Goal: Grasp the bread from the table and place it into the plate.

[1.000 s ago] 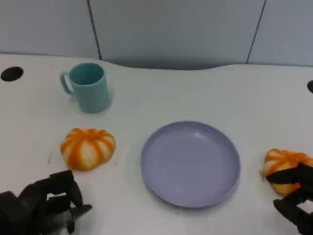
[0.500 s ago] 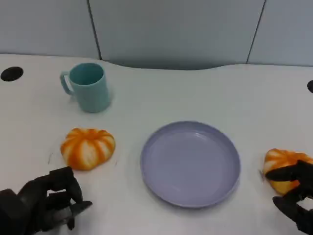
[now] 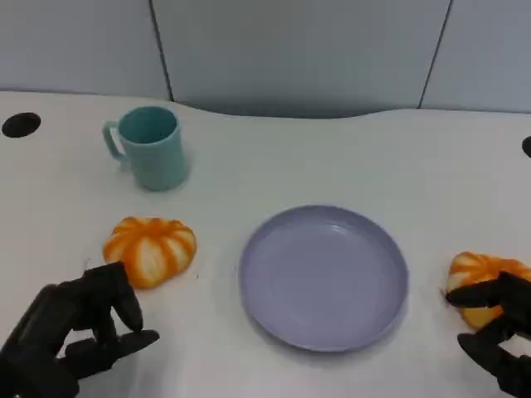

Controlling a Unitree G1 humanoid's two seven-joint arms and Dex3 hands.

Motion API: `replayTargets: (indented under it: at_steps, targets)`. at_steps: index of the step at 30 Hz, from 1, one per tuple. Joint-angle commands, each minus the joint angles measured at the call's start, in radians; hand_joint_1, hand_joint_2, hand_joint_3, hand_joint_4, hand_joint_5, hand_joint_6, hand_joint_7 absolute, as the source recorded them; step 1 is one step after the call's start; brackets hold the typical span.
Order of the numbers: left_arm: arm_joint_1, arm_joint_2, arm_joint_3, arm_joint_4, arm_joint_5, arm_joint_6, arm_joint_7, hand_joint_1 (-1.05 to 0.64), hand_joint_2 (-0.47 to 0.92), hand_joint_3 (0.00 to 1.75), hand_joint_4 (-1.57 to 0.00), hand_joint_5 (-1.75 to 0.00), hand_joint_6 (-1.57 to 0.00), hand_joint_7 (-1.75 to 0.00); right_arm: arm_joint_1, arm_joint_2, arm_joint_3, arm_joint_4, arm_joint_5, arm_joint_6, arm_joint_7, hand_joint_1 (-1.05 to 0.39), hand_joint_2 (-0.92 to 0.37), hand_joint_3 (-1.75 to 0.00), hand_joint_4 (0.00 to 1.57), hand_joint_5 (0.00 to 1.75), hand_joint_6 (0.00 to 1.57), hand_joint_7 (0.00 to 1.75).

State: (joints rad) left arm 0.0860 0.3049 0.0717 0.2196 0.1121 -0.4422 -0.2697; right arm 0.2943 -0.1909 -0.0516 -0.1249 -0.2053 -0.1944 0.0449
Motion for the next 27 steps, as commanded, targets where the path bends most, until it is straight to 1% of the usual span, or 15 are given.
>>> replayTargets:
  at_steps: [1, 3, 6, 8, 9, 10, 12, 13, 14, 16, 18, 19, 21, 23, 27]
  targets:
    - [0.017, 0.09, 0.011, -0.24, 0.419, 0.077, 0.194, -0.58, 0.92, 0.13, -0.82, -1.75, -0.67, -1.61, -0.008, 0.011, 0.013, -0.005, 0.005, 0.013, -0.004, -0.33, -0.92, -0.22, 0.58, 1.24, 0.63, 0.84]
    - [0.008, 0.124, 0.008, -0.315, 0.542, 0.12, 0.207, -0.62, 0.92, 0.1, -0.71, -1.62, -0.63, -1.36, -0.01, 0.018, 0.02, -0.007, -0.002, 0.018, -0.009, -0.34, -0.92, -0.22, 0.58, 1.24, 0.62, 0.85]
    - [0.001, 0.146, -0.004, -0.372, 0.614, 0.179, 0.183, -0.66, 0.92, 0.09, -0.65, -1.54, -0.61, -1.18, -0.01, 0.024, 0.026, -0.012, -0.009, 0.024, -0.014, -0.35, -0.92, -0.22, 0.57, 1.25, 0.62, 0.86]
    - [-0.014, 0.176, -0.018, -0.422, 0.662, 0.232, 0.138, -0.7, 0.92, 0.09, -0.57, -1.44, -0.63, -0.82, -0.01, 0.026, 0.032, -0.013, -0.014, 0.019, -0.018, -0.35, -0.92, -0.23, 0.58, 1.26, 0.62, 0.87]
    - [-0.025, 0.19, -0.027, -0.45, 0.68, 0.266, 0.096, -0.72, 0.92, 0.09, -0.53, -1.38, -0.62, -0.72, -0.01, 0.029, 0.034, -0.012, -0.012, 0.016, -0.02, -0.34, -0.92, -0.23, 0.58, 1.26, 0.61, 0.87]
    - [-0.034, 0.202, -0.035, -0.469, 0.691, 0.288, 0.065, -0.73, 0.92, 0.09, -0.51, -1.25, -0.62, -0.55, -0.01, 0.029, 0.036, -0.01, -0.012, 0.013, -0.021, -0.34, -0.92, -0.23, 0.58, 1.26, 0.61, 0.87]
    - [-0.048, 0.22, -0.047, -0.494, 0.702, 0.321, 0.022, -0.74, 0.92, 0.1, -0.52, -0.97, -0.64, -0.27, -0.011, 0.03, 0.039, -0.008, -0.012, 0.008, -0.024, -0.33, -0.92, -0.23, 0.58, 1.27, 0.61, 0.89]
    - [-0.061, 0.235, -0.057, -0.505, 0.718, 0.331, 0.001, -0.74, 0.92, 0.1, -0.52, -0.92, -0.64, -0.22, -0.012, 0.027, 0.041, -0.004, -0.016, 0.0, -0.026, -0.33, -0.92, -0.23, 0.58, 1.27, 0.61, 0.89]
    - [-0.07, 0.246, -0.064, -0.513, 0.73, 0.34, -0.013, -0.76, 0.92, 0.1, -0.51, -0.77, -0.61, -0.12, -0.013, 0.025, 0.043, -0.002, -0.018, -0.007, -0.028, -0.33, -0.92, -0.24, 0.58, 1.28, 0.6, 0.9]
    - [-0.086, 0.265, -0.078, -0.529, 0.748, 0.359, -0.045, -0.78, 0.92, 0.1, -0.51, -0.68, -0.59, -0.07, -0.013, 0.026, 0.044, -0.003, -0.021, -0.007, -0.029, -0.33, -0.92, -0.24, 0.59, 1.29, 0.6, 0.91]
    - [-0.117, 0.291, -0.091, -0.543, 0.753, 0.369, -0.093, -0.79, 0.92, 0.07, -0.45, -0.53, -0.5, -0.02, -0.012, 0.031, 0.046, -0.009, -0.03, 0.003, -0.035, -0.35, -0.92, -0.24, 0.59, 1.29, 0.6, 0.92]
    - [-0.134, 0.304, -0.098, -0.543, 0.751, 0.368, -0.114, -0.8, 0.92, 0.06, -0.44, -0.5, -0.49, -0.01, -0.012, 0.034, 0.047, -0.015, -0.029, 0.012, -0.034, -0.35, -0.92, -0.24, 0.59, 1.29, 0.6, 0.92]
    - [-0.162, 0.326, -0.113, -0.537, 0.748, 0.363, -0.145, -0.81, 0.9, 0.03, -0.38, -0.46, -0.4, 0.0, -0.012, 0.038, 0.05, -0.02, -0.024, 0.022, -0.033, -0.35, -0.92, -0.25, 0.59, 1.29, 0.59, 0.92]
    - [-0.195, 0.351, -0.133, -0.535, 0.741, 0.371, -0.206, -0.81, 0.89, 0.02, -0.33, -0.44, -0.35, 0.0, -0.011, 0.038, 0.052, -0.022, -0.031, 0.022, -0.037, -0.35, -0.92, -0.25, 0.59, 1.29, 0.59, 0.93]
    - [-0.243, 0.363, -0.158, -0.517, 0.732, 0.381, -0.257, -0.8, 0.83, 0.0, -0.29, -0.43, -0.34, -0.01, -0.011, 0.036, 0.054, -0.022, -0.036, 0.019, -0.039, -0.34, -0.92, -0.26, 0.59, 1.29, 0.59, 0.94]
